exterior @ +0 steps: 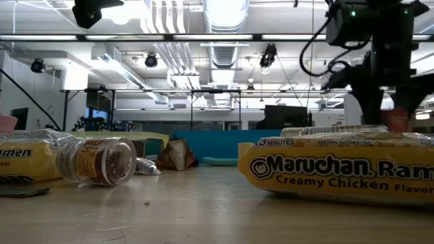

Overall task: Pick & Place Food Item
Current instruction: Put the right red seasoning can into the light green bin

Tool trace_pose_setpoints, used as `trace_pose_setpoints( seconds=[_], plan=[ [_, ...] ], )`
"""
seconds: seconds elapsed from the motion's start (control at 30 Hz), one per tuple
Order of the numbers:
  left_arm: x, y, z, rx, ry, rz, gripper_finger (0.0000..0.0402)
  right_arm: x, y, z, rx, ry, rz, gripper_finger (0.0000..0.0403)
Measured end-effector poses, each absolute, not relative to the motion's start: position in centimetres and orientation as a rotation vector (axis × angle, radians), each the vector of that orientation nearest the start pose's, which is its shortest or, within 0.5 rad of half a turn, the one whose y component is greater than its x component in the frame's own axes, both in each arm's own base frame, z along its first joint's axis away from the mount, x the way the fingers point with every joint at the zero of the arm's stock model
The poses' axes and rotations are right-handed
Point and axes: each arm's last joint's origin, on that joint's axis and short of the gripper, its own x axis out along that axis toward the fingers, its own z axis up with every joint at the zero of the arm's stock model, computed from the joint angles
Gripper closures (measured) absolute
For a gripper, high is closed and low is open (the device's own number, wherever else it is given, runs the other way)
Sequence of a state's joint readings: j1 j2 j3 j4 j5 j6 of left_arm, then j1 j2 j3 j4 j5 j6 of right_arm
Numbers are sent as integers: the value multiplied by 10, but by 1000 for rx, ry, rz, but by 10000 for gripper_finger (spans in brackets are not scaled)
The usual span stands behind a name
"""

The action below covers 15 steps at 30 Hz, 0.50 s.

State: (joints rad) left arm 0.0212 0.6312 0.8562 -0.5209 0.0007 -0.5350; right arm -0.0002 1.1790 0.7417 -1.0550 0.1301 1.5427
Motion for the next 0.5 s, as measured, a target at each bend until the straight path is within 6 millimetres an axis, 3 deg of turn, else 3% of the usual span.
trace_pose_setpoints(
  seconds=[0.13, 0.27, 0.37, 0.5],
  plan=[
    [125, 3, 344, -549, 283, 101, 105, 180, -6, 232, 1061, 1089, -1124, 193],
    [125, 3, 344, -557, 282, 102, 105, 182, -15, 275, 979, 1061, -1112, 193],
    [125, 3, 344, -571, 281, 105, 105, 179, -31, 305, 940, 1011, -1131, 193],
    [125, 3, 344, -576, 281, 105, 105, 171, -63, 328, 904, 938, -1188, 193]
  ],
)
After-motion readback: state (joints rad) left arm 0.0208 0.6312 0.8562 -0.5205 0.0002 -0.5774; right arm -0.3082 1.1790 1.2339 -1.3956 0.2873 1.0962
